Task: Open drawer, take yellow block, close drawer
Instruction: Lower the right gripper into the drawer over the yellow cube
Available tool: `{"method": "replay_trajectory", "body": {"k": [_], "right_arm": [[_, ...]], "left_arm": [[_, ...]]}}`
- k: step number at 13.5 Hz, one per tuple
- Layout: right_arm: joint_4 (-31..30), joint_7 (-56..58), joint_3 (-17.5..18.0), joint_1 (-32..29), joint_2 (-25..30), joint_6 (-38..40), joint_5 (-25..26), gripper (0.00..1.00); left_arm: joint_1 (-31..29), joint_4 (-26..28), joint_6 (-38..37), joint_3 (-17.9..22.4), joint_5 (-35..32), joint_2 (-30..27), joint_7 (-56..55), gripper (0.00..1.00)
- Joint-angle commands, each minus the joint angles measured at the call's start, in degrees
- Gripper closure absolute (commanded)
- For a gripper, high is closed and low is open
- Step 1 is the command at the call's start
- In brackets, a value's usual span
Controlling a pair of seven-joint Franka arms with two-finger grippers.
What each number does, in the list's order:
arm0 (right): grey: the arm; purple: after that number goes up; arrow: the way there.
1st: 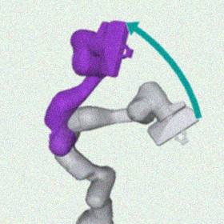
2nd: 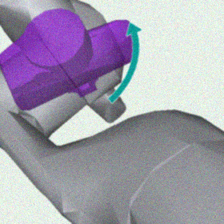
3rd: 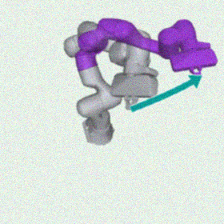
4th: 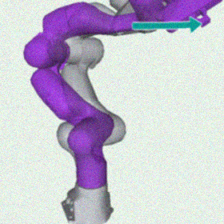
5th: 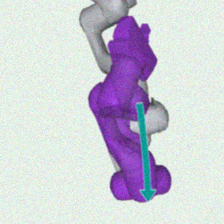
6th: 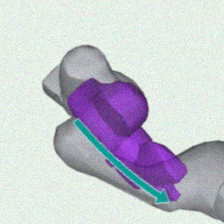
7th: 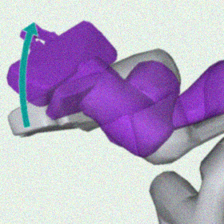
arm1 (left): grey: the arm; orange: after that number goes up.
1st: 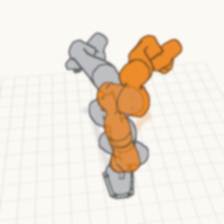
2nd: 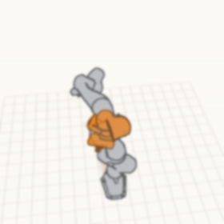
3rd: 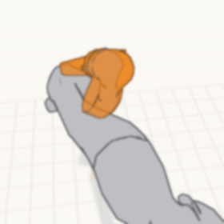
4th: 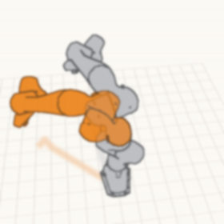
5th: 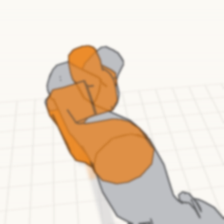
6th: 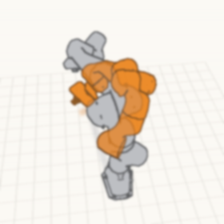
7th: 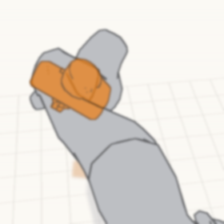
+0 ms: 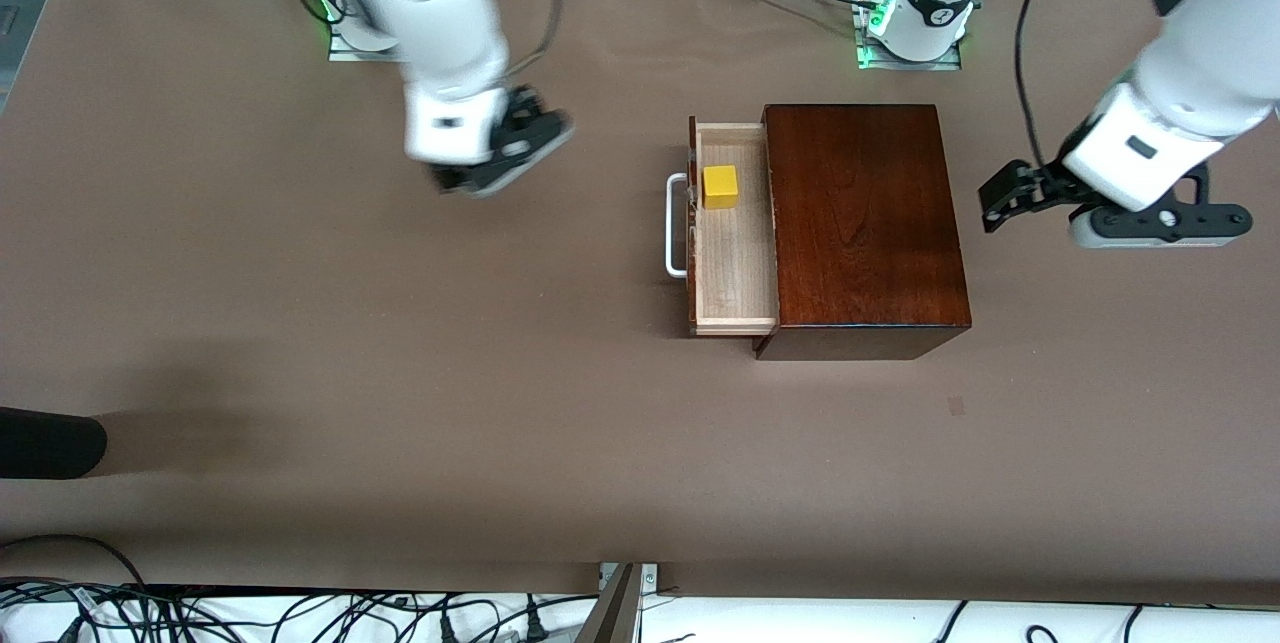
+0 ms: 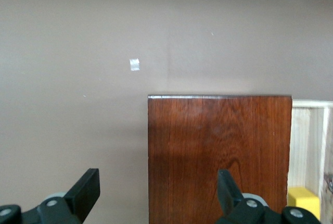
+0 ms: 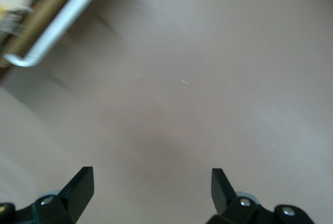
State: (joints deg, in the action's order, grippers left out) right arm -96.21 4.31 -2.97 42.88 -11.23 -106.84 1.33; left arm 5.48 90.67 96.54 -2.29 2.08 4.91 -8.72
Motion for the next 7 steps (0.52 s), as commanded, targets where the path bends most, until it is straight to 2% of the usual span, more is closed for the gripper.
{"method": "replay_trajectory", "body": {"k": [1, 2, 4, 7], "right_arm": [[10.1, 1.0, -0.5, 5.9, -8.2, -0.1, 0.5, 0.0], [14.2, 1.2, -0.6, 8.6, -11.8, 0.0, 0.9, 0.0], [21.6, 5.4, -0.6, 11.3, -18.2, -0.2, 2.1, 0.0], [29.8, 9.6, -0.5, 14.7, -25.0, -0.2, 2.2, 0.0]], "left_arm": [[-2.8, 7.4, 2.5, 0.0, 3.5, -5.2, 5.3, 0.0], [-2.8, 9.2, 3.6, -0.4, 1.2, -6.2, 5.3, 0.0], [-2.1, 8.1, 3.6, -1.0, -2.7, -5.7, 4.5, 0.0], [-2.1, 7.9, 3.6, -1.2, -2.7, -5.5, 4.3, 0.0]]}}
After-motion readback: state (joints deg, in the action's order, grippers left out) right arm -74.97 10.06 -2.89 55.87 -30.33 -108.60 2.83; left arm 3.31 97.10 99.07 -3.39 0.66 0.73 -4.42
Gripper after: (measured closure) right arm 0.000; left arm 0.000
